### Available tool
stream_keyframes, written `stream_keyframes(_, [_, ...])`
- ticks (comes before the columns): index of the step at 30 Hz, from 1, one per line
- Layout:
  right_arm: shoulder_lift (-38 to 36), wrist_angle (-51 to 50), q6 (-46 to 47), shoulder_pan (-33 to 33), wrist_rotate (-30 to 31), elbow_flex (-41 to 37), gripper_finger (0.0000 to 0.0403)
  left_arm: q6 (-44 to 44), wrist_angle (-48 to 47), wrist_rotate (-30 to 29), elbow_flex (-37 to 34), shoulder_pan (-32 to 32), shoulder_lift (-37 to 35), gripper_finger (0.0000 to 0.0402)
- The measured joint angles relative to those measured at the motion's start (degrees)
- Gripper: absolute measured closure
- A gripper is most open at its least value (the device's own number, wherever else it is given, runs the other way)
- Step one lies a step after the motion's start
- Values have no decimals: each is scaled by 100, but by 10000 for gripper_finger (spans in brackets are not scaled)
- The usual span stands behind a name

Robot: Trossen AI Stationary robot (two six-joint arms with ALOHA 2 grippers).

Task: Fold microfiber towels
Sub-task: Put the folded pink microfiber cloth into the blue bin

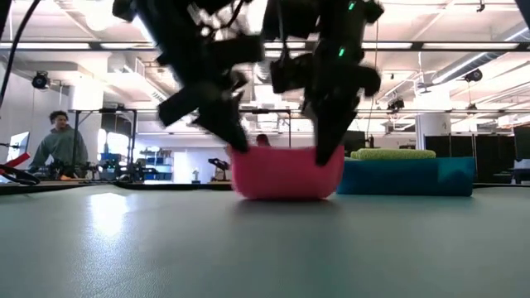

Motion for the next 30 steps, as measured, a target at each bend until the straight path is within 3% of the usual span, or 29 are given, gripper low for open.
stream_keyframes(8, [-978, -624, 1069, 55, 96, 0, 394, 1428, 26, -229, 990, 352, -23, 401])
stream_keyframes(14, [-1663, -1194, 1895, 59, 759, 0, 394, 2588, 65, -227, 1539, 728, -34, 401])
stream_keyframes(22, [-2379, -1862, 2564, 50, 1473, -2, 394, 3639, 944, -181, 1647, 1386, -34, 401])
stream_keyframes(30, [-2737, -1968, 3251, -43, 2012, -2, 394, 4263, 1646, 245, 1639, 1834, 1, 402])
